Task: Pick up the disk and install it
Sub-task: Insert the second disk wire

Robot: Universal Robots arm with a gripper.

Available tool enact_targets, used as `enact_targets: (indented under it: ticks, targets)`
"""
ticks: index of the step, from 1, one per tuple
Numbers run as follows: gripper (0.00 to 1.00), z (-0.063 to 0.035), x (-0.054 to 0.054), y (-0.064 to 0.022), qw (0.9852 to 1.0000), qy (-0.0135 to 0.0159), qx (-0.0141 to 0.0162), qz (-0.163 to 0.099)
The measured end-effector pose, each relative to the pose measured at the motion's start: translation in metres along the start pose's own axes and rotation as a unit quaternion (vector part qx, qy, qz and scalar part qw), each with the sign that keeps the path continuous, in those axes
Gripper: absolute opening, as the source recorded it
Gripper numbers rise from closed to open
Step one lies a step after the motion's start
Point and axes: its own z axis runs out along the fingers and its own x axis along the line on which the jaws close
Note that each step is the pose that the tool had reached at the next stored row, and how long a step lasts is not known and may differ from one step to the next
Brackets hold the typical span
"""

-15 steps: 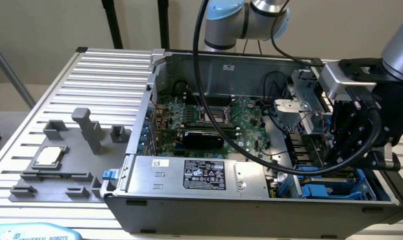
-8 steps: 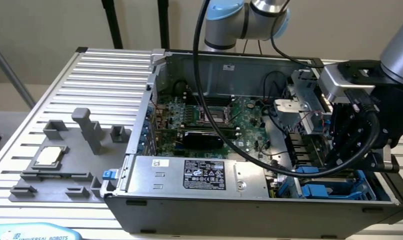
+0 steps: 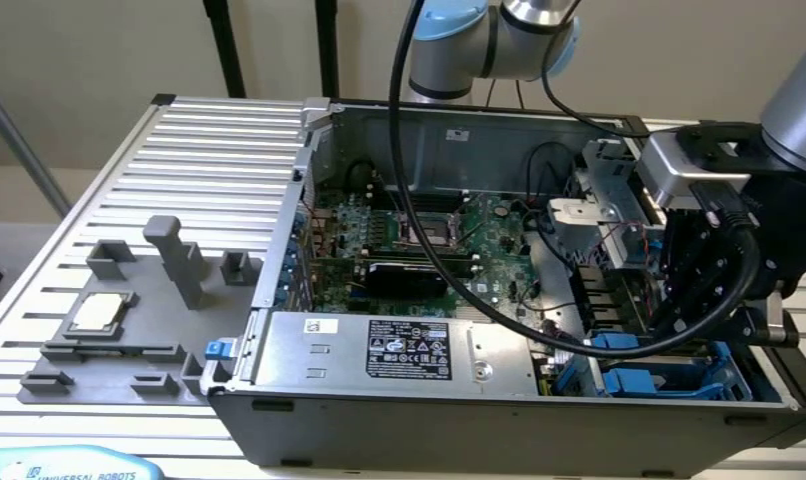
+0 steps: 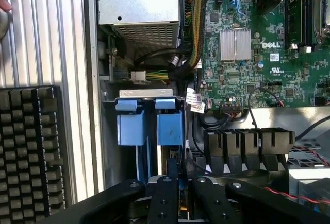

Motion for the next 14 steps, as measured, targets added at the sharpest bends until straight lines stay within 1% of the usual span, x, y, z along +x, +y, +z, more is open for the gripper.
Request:
enact_targets:
  ticks: [7, 9, 14]
  targets:
    - [0.16, 0.0021, -0.0001, -0.0004, 1.0, 0.0001, 0.0003, 0.0]
    - [0.16, 0.0034, -0.0001, -0.0004, 1.0, -0.0005, 0.0003, 0.0]
    - [0.16, 0.0036, -0.0001, -0.0008, 1.0, 0.0001, 0.0003, 0.0]
